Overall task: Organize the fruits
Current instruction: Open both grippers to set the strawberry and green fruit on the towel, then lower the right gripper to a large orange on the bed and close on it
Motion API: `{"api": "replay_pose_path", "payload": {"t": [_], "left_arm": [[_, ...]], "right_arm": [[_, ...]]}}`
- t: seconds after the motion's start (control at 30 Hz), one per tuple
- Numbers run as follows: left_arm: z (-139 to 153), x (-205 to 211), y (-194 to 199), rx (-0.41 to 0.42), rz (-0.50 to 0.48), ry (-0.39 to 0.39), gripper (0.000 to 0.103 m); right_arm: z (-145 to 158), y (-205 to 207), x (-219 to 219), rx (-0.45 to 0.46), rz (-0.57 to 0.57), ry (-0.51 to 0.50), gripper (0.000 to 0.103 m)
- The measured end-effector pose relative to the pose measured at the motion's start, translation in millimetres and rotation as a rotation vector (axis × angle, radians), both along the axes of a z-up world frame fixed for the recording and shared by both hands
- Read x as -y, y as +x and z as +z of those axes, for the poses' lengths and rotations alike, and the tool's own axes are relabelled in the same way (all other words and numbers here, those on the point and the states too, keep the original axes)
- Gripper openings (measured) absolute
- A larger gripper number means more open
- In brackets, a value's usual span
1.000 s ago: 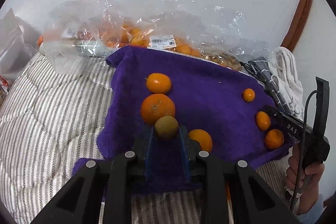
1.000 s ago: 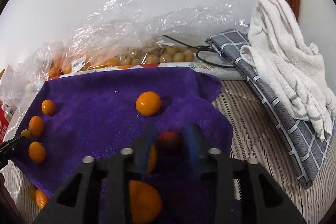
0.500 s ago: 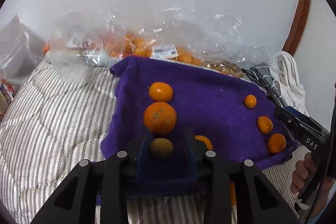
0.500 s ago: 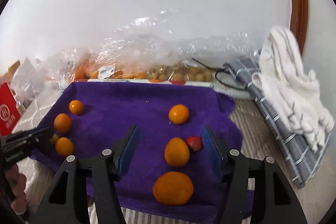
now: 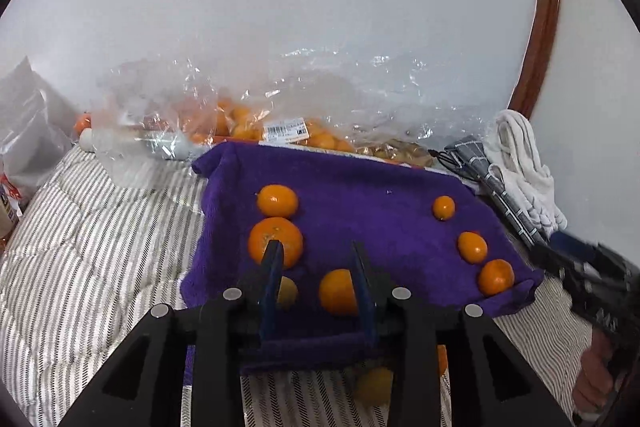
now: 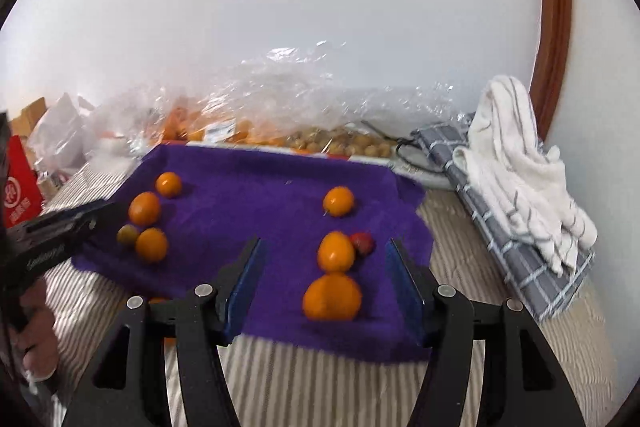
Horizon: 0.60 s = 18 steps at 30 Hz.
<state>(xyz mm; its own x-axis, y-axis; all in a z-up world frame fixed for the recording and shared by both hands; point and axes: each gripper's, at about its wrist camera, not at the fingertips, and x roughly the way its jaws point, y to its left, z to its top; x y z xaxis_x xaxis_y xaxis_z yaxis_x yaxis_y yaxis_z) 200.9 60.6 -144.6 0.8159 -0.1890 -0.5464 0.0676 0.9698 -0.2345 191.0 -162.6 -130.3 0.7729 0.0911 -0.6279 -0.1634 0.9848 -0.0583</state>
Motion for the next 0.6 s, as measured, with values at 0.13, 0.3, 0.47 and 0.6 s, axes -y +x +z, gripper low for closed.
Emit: {"api": "replay_pose_path", "payload": {"t": [0.13, 0.3, 0.47, 0.6], "left_arm": [[0, -1, -7, 0.027, 0.038, 0.063, 0.032], [1, -5, -16, 0.007, 0.049, 0.129, 0.032], [-11, -22, -43, -0.064, 0.046, 0.173, 0.033], [-21, -46, -61, -0.126, 0.058, 0.097, 0.047]], "right_arm": [[-11, -20, -5, -0.061, 0.003, 0.022, 0.05], [-22, -40, -16, -0.138, 0.041, 0.055, 0.049], [-25, -49, -37, -0.167, 0.132, 0.087, 0.052], [-36, -43, -56, -0.188, 0.169, 0.1, 0.056]]}}
